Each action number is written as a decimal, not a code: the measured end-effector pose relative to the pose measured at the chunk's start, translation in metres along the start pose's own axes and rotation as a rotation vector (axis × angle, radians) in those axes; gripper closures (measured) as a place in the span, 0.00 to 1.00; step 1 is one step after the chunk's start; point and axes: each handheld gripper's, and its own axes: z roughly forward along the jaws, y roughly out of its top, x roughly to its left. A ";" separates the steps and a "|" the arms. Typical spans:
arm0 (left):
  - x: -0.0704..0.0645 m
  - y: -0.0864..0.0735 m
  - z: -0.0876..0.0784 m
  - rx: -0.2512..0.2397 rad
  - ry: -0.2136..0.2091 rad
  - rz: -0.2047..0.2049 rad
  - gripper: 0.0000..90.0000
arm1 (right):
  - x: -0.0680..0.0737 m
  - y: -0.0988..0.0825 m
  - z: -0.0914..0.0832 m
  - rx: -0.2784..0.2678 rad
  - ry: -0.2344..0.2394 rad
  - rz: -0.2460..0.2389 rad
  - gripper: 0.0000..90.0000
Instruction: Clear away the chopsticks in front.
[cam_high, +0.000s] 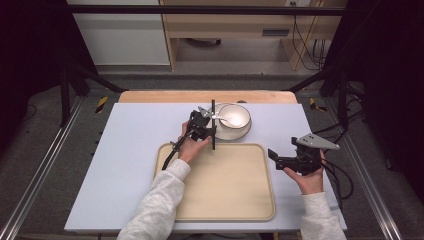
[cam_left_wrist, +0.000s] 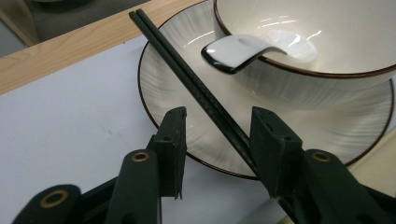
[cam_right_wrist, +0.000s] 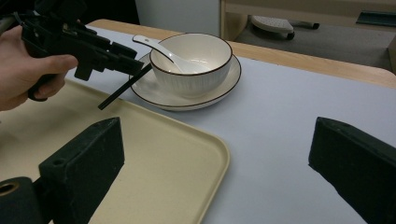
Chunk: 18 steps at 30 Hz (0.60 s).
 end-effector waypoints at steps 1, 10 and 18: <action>0.000 0.000 0.001 0.003 -0.001 -0.003 0.66 | 0.000 0.000 0.000 0.000 0.000 0.000 0.04; 0.002 -0.002 0.003 0.011 -0.001 -0.016 0.81 | 0.000 0.000 0.000 -0.001 0.002 0.000 0.04; 0.001 -0.002 0.003 0.017 0.004 -0.003 0.88 | 0.000 0.000 0.000 0.001 0.001 -0.002 0.04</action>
